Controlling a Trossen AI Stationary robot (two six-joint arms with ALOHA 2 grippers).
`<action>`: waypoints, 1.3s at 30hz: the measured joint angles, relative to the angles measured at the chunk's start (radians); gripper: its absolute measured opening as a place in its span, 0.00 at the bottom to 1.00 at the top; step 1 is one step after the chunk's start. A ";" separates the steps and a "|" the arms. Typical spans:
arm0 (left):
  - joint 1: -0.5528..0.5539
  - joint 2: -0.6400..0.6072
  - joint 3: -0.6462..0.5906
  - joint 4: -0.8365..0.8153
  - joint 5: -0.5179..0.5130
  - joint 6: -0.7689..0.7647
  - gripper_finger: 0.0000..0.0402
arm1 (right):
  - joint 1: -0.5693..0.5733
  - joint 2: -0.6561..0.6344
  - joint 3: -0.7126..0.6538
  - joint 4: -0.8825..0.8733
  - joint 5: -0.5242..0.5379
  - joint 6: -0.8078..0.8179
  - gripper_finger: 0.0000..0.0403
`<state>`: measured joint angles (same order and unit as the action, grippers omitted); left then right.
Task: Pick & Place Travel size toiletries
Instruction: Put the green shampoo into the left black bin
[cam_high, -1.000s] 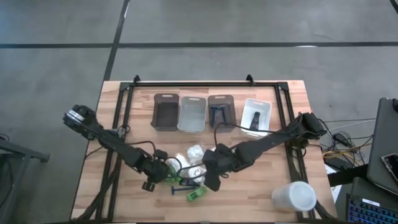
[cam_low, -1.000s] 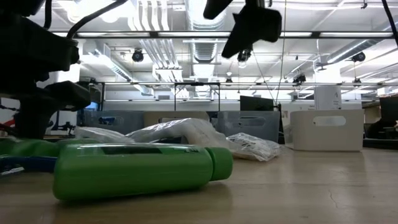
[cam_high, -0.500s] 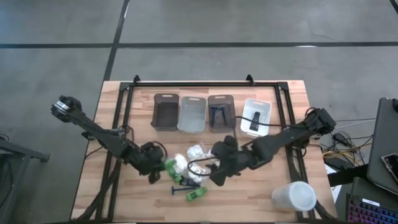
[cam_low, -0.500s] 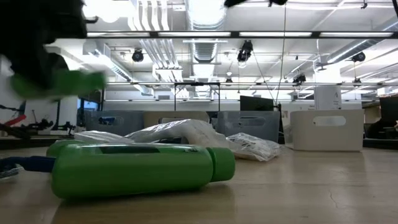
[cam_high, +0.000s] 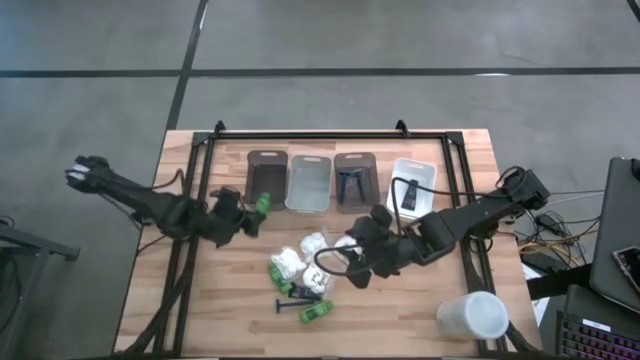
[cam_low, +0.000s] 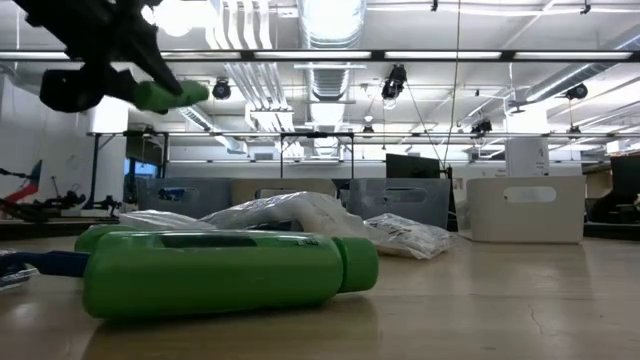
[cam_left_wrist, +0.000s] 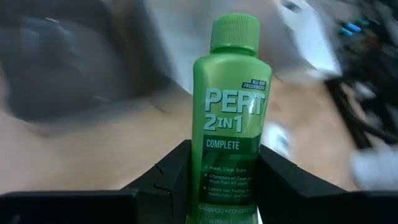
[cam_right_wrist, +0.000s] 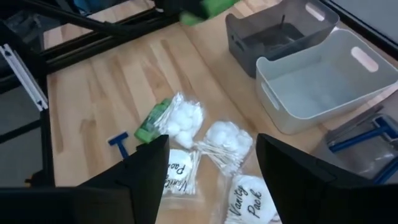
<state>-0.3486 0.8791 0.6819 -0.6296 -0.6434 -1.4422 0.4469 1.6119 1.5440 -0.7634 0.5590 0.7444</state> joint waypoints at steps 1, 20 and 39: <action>0.043 -0.006 0.000 -0.023 0.002 0.001 0.35 | 0.000 0.000 0.000 0.000 0.007 -0.003 0.57; 0.736 0.150 0.002 0.087 0.482 0.443 0.35 | -0.036 -0.003 -0.002 -0.068 0.020 0.076 0.64; 0.739 0.258 0.004 0.150 0.583 0.404 0.61 | -0.037 -0.001 -0.002 -0.071 0.015 0.067 0.75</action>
<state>0.3908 1.1370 0.6857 -0.4801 -0.0602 -1.0378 0.4095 1.6112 1.5417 -0.8349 0.5743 0.8116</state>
